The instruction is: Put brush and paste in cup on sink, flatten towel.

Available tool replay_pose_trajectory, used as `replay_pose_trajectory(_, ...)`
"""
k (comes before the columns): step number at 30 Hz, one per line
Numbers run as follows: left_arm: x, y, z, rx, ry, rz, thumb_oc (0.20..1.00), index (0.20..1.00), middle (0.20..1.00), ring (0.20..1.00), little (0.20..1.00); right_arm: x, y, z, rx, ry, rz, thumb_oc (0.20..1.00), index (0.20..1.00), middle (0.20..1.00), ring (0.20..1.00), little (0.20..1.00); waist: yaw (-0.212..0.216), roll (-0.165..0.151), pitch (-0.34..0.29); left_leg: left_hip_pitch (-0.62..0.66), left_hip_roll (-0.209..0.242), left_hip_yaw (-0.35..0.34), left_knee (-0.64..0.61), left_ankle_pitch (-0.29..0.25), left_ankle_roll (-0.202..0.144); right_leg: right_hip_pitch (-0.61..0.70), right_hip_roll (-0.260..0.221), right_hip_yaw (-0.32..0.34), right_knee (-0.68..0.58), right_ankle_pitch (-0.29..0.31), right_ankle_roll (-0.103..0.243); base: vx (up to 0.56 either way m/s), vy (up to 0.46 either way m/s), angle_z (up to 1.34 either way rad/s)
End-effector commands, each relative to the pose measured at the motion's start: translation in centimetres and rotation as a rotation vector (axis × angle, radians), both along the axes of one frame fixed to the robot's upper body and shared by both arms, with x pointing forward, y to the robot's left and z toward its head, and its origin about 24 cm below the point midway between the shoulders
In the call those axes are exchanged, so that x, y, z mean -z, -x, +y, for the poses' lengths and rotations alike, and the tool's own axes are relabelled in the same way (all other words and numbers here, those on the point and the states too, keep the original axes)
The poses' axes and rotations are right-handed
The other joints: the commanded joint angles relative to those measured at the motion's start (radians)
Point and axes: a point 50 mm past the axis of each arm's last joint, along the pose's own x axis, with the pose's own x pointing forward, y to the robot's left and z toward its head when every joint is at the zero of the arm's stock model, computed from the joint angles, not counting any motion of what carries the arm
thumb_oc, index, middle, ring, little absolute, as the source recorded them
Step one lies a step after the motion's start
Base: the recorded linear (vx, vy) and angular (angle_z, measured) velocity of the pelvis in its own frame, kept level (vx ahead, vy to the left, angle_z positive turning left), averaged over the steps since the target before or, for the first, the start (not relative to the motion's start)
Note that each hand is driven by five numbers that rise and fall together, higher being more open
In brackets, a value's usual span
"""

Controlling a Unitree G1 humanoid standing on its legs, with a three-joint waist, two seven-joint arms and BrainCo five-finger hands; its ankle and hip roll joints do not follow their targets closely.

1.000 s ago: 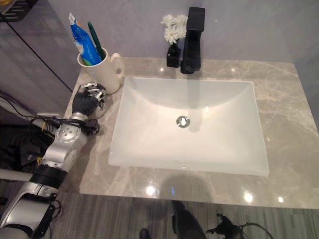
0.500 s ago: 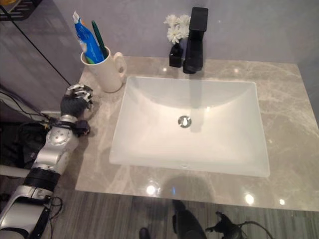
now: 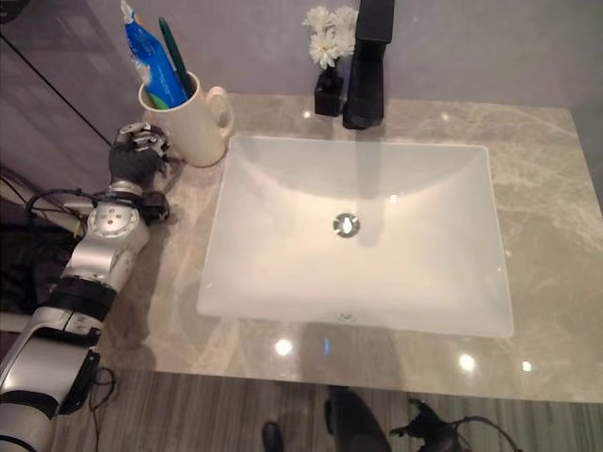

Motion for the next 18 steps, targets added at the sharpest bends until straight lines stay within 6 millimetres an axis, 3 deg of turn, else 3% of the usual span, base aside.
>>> replay_pose_trajectory(1, -0.7, 0.1, -0.2, 0.013, -0.043, -0.027, 0.2, 0.2, 0.2, 0.2, 0.2, -0.1, 0.3, -0.5, 0.03, 0.006, -0.009, 1.0, 1.0, 1.0, 1.0, 1.0, -0.025, -0.003, 0.029, 0.086, -0.066, 0.008, 0.004, 0.125, -0.003, 0.023, -0.048, 0.016, 0.062, -0.047, 0.092, 0.04, 0.002, -0.03)
replay_pose_trajectory(13, -0.9, -0.6, -2.4, 0.054, -0.026, -0.035, 0.2, 0.2, 0.2, 0.2, 0.2, -0.2, 0.3, -0.5, 0.034, 0.003, -0.029, 1.0, 1.0, 1.0, 1.0, 1.0, -0.047, 0.01, 0.035, 0.08, -0.07, 0.019, 0.004, 0.133, -0.007, 0.015, -0.039, 0.027, 0.046, -0.042, 0.09, 0.0, -0.002, -0.01)
replay_pose_trajectory(18, -2.0, -1.3, -4.4, 0.089, -0.009, -0.064, 0.2, 0.2, 0.2, 0.2, 0.2, -0.2, 0.0, -0.3, 0.047, -0.002, -0.044, 1.0, 1.0, 1.0, 1.0, 1.0, -0.061, 0.012, 0.042, 0.054, -0.069, 0.031, 0.004, 0.154, -0.011, -0.007, -0.028, 0.042, 0.04, -0.034, 0.087, 0.0, -0.03, -0.11)
